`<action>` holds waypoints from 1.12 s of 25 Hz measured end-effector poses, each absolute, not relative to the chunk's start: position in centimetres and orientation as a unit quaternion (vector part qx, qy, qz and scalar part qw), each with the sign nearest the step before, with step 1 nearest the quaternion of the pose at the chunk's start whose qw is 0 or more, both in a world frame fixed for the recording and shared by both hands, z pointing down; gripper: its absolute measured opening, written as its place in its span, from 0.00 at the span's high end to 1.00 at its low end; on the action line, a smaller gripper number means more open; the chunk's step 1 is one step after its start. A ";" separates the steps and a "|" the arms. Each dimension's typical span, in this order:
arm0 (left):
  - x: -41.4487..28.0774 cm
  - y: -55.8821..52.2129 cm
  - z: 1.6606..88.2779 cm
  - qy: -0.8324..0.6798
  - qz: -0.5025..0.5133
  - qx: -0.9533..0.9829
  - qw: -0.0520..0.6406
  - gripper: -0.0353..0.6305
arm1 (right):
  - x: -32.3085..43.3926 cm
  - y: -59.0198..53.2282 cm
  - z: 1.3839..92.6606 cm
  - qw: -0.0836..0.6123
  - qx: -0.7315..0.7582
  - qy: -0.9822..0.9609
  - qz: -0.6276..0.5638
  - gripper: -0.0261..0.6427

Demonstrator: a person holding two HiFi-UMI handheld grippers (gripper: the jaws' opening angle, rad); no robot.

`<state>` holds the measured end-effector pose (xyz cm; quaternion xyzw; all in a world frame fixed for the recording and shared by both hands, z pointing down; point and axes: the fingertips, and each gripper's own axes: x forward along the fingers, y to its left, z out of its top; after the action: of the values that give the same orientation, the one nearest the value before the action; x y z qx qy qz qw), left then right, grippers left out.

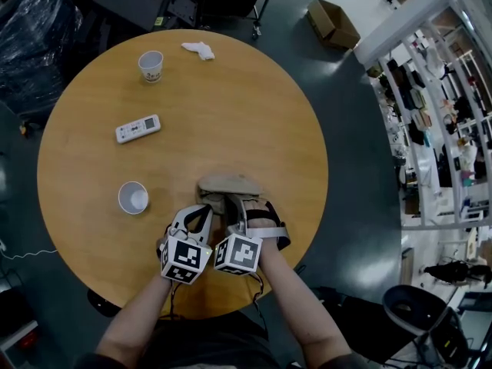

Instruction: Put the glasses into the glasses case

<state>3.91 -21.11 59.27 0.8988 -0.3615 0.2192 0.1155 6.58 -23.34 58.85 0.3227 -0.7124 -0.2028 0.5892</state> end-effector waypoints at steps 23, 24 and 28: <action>3.8 -21.0 59.2 -0.358 0.213 0.901 0.124 0.94 | 6.2 -23.4 60.4 0.540 0.312 -0.767 -0.152 0.95; 3.8 -21.0 59.2 -0.358 0.213 0.901 0.124 0.94 | 6.1 -23.3 60.3 0.537 0.311 -0.770 -0.150 0.93; 3.8 -21.0 59.3 -0.358 0.214 0.900 0.124 0.94 | 6.1 -23.1 60.0 0.535 0.308 -0.773 -0.147 0.89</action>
<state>3.79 -21.03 59.33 0.9003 -0.3580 0.2144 0.1240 6.13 -23.11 60.03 0.3084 -0.7729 -0.1474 0.5345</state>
